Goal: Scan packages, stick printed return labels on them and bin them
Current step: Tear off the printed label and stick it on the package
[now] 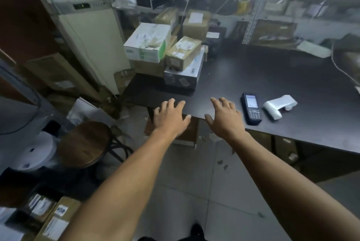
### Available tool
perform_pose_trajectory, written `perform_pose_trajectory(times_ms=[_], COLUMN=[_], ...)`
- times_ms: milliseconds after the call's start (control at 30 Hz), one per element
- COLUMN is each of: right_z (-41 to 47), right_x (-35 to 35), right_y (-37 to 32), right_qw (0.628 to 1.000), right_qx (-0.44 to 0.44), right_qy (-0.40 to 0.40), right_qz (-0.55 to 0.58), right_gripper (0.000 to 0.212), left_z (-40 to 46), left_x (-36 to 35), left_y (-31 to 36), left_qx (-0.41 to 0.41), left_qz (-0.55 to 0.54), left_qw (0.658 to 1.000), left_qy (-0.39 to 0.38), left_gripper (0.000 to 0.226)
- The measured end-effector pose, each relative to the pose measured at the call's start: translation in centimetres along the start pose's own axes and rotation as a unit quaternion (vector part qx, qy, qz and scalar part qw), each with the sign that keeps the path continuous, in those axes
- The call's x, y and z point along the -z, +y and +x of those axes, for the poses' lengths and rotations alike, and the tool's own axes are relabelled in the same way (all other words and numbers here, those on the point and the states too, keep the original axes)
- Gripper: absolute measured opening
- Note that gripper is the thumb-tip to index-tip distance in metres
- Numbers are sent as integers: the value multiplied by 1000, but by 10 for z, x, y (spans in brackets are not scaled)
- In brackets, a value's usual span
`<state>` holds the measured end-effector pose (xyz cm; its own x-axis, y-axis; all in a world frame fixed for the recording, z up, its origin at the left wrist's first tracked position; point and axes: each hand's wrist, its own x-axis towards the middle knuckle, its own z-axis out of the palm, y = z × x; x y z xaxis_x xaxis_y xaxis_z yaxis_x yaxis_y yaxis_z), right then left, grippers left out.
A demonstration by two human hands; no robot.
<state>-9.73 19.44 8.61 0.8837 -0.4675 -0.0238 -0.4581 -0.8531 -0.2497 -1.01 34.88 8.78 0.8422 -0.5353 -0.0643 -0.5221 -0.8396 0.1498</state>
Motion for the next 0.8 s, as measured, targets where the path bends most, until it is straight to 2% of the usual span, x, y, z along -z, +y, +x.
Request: perform_pose_trajectory(times_ms=[167,367,600,800], right_z=[33,90,195,297], right_x=[5,-2,3,10], right_y=[42,57,35,1], right_qw=[1000,998,999,996], right_qx=[-19,-23,-3,-35], right_qy=[-21,-50,-47,-74], right_qz=[6,10,2,47], right_gripper=[65,66,68,67], left_z=[40,101,217,320], left_x=[-5,-6,12,34], left_y=[31,30,7,-6], left_qx=[8,17,31,11], left_qz=[4,-7,-62,-103], left_qw=[1000,1000,997,994], left_qy=[-8,-3,32,23], left_gripper=[61,62,61,65])
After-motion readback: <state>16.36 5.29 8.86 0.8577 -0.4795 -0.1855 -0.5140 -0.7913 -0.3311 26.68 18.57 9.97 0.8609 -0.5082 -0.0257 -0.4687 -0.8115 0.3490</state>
